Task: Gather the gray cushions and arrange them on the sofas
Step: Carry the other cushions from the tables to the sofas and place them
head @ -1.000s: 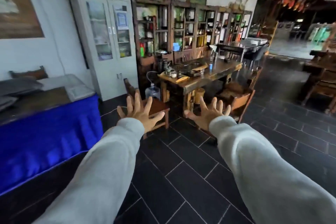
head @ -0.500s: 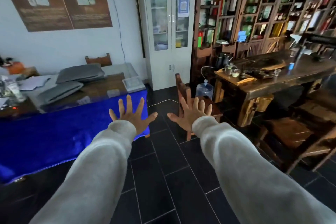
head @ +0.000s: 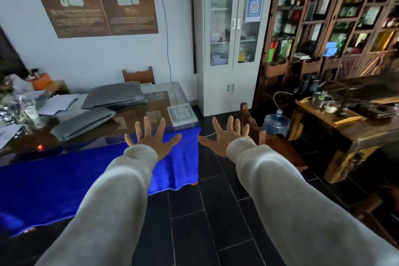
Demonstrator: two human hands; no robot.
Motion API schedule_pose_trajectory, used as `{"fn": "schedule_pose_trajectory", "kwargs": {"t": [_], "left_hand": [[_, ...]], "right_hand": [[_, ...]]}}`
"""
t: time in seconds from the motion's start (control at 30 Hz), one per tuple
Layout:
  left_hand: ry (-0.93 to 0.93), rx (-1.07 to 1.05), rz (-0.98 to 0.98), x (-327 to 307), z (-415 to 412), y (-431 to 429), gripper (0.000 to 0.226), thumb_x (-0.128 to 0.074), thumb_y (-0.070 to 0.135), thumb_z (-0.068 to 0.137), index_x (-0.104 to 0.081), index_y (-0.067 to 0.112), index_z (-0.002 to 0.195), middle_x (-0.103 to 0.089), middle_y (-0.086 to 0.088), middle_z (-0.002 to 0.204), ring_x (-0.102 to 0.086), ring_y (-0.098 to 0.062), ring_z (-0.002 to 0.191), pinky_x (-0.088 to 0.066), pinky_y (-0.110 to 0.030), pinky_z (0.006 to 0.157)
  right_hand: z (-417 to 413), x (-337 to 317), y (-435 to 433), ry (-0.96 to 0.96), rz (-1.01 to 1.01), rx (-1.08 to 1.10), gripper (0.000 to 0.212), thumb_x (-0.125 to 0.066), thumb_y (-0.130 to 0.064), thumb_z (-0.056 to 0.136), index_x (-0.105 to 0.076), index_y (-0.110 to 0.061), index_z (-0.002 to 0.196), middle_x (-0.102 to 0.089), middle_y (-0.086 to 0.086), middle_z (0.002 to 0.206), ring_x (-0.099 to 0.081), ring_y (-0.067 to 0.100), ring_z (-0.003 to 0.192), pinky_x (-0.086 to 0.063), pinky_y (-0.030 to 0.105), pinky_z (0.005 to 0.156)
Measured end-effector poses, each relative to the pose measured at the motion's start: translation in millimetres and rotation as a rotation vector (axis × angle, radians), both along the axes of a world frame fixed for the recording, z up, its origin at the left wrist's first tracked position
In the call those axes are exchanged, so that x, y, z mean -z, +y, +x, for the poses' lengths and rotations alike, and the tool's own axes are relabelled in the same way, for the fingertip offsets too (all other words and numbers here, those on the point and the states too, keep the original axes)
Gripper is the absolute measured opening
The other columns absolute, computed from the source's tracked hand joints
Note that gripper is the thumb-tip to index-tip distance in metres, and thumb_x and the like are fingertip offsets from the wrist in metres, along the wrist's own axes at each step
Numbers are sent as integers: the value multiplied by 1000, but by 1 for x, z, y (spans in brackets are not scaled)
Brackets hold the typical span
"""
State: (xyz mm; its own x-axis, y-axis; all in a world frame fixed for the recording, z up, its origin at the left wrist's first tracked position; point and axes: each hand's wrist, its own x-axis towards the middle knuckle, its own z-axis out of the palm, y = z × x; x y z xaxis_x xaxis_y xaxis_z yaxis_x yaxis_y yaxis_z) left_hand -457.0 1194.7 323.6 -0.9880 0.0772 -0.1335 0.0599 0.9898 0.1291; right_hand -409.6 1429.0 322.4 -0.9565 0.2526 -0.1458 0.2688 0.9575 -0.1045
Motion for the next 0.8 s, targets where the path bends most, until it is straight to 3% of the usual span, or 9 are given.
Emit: {"fn": "schedule_pose_trajectory", "kwargs": {"t": [0.27,0.63,0.8], "left_hand": [[-39,-82,9,24,-144,-2,105,-14,103,68,15,55,157,37,6,167,32,-25,155,13,-65,120],[-63,-197,-33,49,-392,-3,95,-21,94,82,12,52,160,33,2,169,26,-30,157,9,-65,122],[-125,-297,-9,45,-472,-35,94,-24,90,86,13,47,161,34,-1,169,26,-31,157,9,-66,122]], "right_hand": [[-159,23,3,-44,-19,-75,107,-19,-98,79,16,-41,163,20,18,173,17,42,158,14,65,121],[-458,38,12,-138,-11,-195,107,-21,-96,82,21,-39,162,21,16,173,13,41,159,8,65,123],[-589,40,-25,-158,17,-288,111,-19,-100,76,21,-41,161,19,14,173,12,42,159,7,66,122]]}}
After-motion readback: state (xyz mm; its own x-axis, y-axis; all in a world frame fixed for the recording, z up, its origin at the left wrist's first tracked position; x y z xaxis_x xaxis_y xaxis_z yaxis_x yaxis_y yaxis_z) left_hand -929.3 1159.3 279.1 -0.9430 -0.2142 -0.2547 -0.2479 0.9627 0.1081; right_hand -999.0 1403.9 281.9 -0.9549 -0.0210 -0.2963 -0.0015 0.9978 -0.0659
